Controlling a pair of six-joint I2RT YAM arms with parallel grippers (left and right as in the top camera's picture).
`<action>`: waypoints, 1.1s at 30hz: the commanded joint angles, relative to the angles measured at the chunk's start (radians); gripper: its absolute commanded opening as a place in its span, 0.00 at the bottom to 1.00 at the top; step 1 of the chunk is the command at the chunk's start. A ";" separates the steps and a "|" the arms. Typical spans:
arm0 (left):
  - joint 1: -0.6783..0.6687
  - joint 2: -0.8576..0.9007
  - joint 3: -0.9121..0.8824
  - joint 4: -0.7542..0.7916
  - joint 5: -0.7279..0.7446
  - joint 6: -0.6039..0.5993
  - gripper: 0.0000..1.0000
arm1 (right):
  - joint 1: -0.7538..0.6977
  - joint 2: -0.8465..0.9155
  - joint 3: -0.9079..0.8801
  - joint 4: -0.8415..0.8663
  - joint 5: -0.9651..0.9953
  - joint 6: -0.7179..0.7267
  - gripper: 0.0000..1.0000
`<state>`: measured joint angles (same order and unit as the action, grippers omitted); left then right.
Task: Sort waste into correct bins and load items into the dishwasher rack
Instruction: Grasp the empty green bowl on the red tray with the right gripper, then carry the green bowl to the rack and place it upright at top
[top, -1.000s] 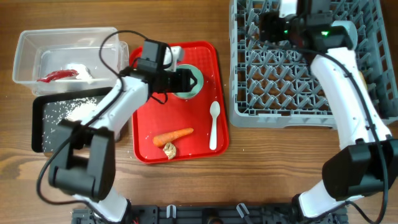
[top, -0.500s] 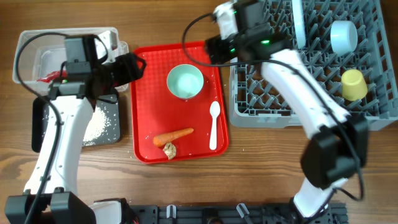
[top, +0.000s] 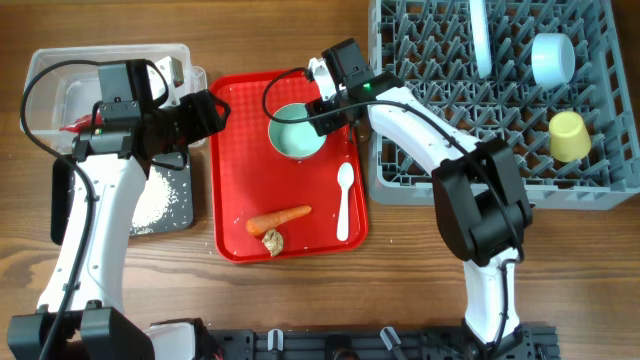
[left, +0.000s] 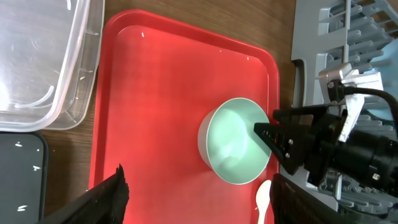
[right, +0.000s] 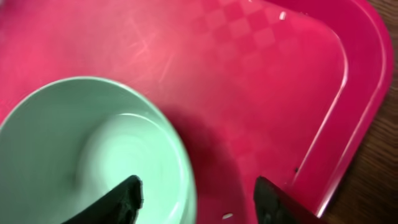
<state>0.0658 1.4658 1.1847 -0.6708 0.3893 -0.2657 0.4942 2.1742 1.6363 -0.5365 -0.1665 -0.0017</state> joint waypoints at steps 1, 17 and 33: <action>0.004 -0.007 0.006 -0.001 -0.002 -0.005 0.74 | -0.002 0.014 0.005 0.020 0.065 0.012 0.38; 0.005 -0.007 0.006 -0.008 -0.002 -0.005 0.74 | -0.001 0.009 -0.001 0.020 0.062 0.057 0.04; 0.005 -0.007 0.006 -0.007 -0.002 -0.005 0.74 | -0.093 -0.306 0.029 0.050 0.338 -0.059 0.04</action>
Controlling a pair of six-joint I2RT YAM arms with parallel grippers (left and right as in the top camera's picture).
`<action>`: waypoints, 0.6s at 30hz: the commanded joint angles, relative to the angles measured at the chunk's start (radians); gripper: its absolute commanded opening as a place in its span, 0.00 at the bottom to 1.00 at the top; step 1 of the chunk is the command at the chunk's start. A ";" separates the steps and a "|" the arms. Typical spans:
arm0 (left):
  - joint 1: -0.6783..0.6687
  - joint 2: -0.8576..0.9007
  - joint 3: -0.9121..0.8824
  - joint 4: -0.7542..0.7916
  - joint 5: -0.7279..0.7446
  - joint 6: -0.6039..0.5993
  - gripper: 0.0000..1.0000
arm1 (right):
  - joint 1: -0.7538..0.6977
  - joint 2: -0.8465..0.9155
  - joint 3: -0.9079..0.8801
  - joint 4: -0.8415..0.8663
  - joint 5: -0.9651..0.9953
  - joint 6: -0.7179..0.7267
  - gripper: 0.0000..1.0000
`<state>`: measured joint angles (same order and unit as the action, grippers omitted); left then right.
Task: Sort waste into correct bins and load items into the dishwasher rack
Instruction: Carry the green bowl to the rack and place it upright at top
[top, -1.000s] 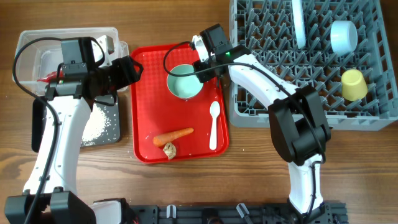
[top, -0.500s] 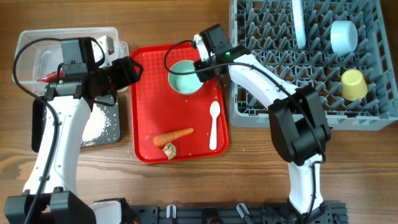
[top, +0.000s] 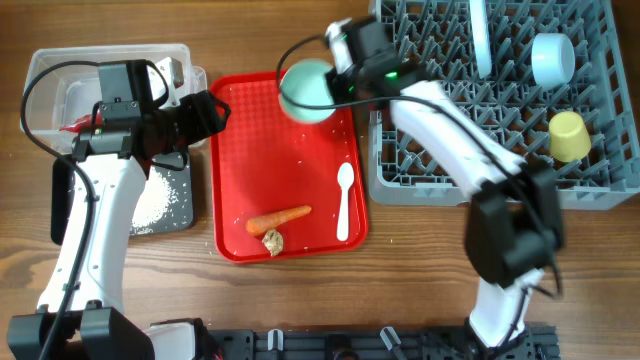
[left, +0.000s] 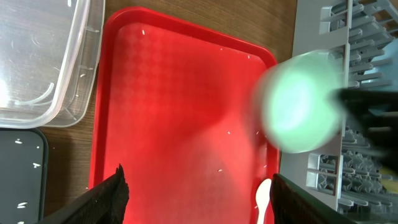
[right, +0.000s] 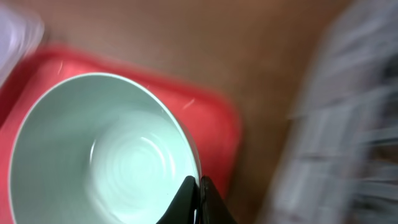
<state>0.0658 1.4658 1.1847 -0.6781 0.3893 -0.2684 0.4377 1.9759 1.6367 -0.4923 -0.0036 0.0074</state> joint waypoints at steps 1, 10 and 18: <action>0.005 -0.007 0.006 0.000 -0.002 -0.002 0.75 | -0.046 -0.122 0.029 0.006 0.239 -0.084 0.04; 0.005 -0.007 0.006 0.000 -0.002 -0.002 0.75 | -0.127 -0.116 0.024 0.006 0.873 -0.292 0.04; 0.005 -0.007 0.006 0.000 -0.002 -0.002 0.75 | -0.171 -0.085 0.002 0.009 0.949 -0.347 0.04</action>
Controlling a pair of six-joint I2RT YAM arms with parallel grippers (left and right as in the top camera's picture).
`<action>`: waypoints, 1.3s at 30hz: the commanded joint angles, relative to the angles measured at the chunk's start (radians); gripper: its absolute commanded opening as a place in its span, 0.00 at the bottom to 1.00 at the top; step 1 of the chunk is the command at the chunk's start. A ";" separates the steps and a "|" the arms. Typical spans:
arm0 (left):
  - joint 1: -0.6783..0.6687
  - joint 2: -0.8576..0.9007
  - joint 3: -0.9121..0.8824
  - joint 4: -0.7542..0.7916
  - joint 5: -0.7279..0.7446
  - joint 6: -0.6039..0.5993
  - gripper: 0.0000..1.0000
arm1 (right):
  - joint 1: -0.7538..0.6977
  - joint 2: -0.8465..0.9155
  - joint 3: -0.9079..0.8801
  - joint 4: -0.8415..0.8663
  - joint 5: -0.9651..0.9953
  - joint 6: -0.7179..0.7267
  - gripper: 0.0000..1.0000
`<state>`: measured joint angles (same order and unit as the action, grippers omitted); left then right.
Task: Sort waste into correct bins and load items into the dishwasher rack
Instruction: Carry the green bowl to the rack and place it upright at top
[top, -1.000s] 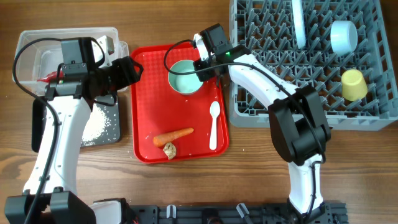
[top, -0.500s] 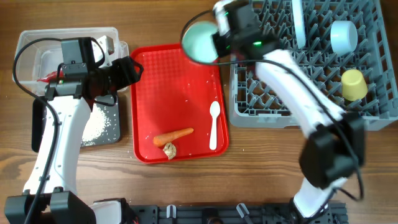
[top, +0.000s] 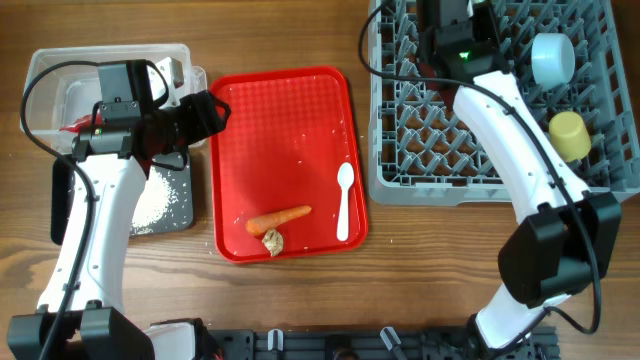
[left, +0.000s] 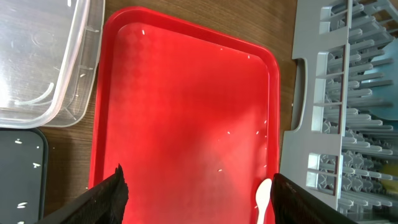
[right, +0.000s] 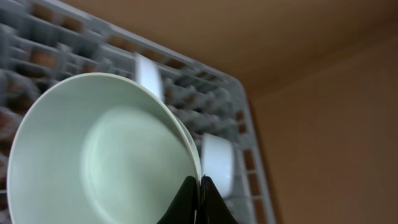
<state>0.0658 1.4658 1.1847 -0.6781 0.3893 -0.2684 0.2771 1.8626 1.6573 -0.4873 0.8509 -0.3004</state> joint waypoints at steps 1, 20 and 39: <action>0.005 -0.007 0.006 0.000 -0.002 -0.002 0.75 | -0.015 0.030 -0.022 0.005 0.095 -0.040 0.04; 0.005 -0.007 0.006 0.000 -0.002 -0.002 0.75 | -0.084 0.076 -0.029 0.172 0.129 -0.221 0.04; 0.005 -0.007 0.006 0.000 -0.007 -0.001 0.76 | -0.057 0.255 -0.029 0.317 0.247 -0.367 0.04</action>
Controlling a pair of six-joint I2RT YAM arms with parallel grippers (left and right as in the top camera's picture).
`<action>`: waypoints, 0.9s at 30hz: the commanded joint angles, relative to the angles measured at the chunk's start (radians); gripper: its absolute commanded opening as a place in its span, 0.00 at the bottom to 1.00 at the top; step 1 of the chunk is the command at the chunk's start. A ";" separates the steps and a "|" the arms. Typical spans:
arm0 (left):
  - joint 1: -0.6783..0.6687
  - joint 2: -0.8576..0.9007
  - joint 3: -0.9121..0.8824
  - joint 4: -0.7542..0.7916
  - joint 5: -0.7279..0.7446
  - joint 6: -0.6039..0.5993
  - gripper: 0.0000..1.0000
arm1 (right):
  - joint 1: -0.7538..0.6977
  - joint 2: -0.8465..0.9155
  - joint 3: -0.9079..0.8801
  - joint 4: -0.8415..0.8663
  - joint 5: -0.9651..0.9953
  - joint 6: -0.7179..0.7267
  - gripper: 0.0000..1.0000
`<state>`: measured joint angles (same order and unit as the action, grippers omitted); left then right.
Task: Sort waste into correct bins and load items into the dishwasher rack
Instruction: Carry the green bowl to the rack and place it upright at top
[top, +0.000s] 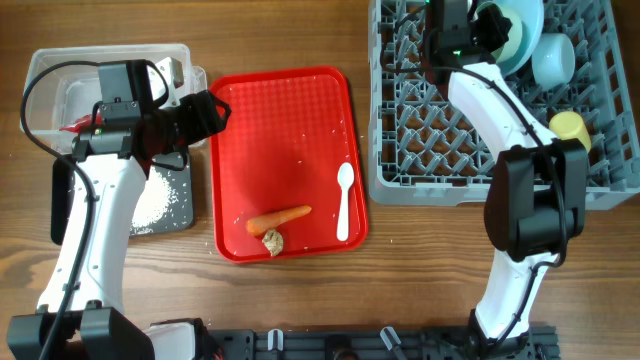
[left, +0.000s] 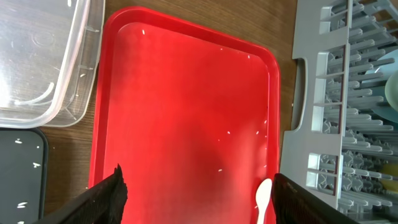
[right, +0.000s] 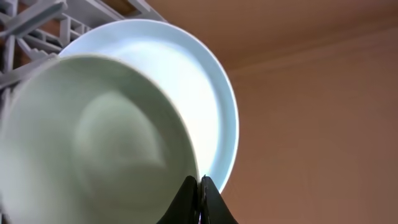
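Note:
My right gripper (right: 199, 186) is shut on the rim of the pale green bowl (right: 93, 137), which it holds tilted against a white plate (right: 214, 93) standing in the grey dishwasher rack (top: 440, 150). From overhead the bowl (top: 515, 35) is at the rack's far edge beside a pale blue cup (top: 553, 58). My left gripper (left: 199, 199) hangs open over the red tray (left: 186, 106), with nothing between its fingers. On the tray lie a carrot (top: 278, 217), a brown scrap (top: 272, 241) and a white spoon (top: 344, 200).
A yellow cup (top: 568, 128) sits at the rack's right side. A clear plastic bin (top: 60, 90) stands at the far left, and a black tray (top: 165, 200) with white grains lies in front of it. The left arm reaches between the bin and the red tray.
My right gripper has moved right along the rack's far edge with the bowl, which now leans against the white plate. The left arm has not moved.
My right gripper was open around the rim of the green bowl on the red tray. Then it was shut on the bowl and held it above the tray's far edge, then over the rack. Now the bowl is against the plate. The left gripper stayed open over the tray.

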<state>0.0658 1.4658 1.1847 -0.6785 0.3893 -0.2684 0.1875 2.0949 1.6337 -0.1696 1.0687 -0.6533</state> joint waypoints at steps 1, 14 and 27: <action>0.005 -0.007 0.006 0.000 -0.010 -0.001 0.77 | 0.042 0.024 -0.005 -0.004 0.014 -0.014 0.04; 0.005 -0.007 0.006 0.000 -0.014 -0.002 0.77 | 0.142 0.025 -0.005 -0.211 -0.102 0.106 0.10; 0.005 -0.007 0.006 0.000 -0.014 -0.002 0.77 | 0.167 -0.098 -0.005 -0.280 -0.246 0.390 0.75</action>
<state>0.0658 1.4658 1.1847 -0.6811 0.3855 -0.2684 0.3611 2.0903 1.6314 -0.4496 0.9325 -0.3634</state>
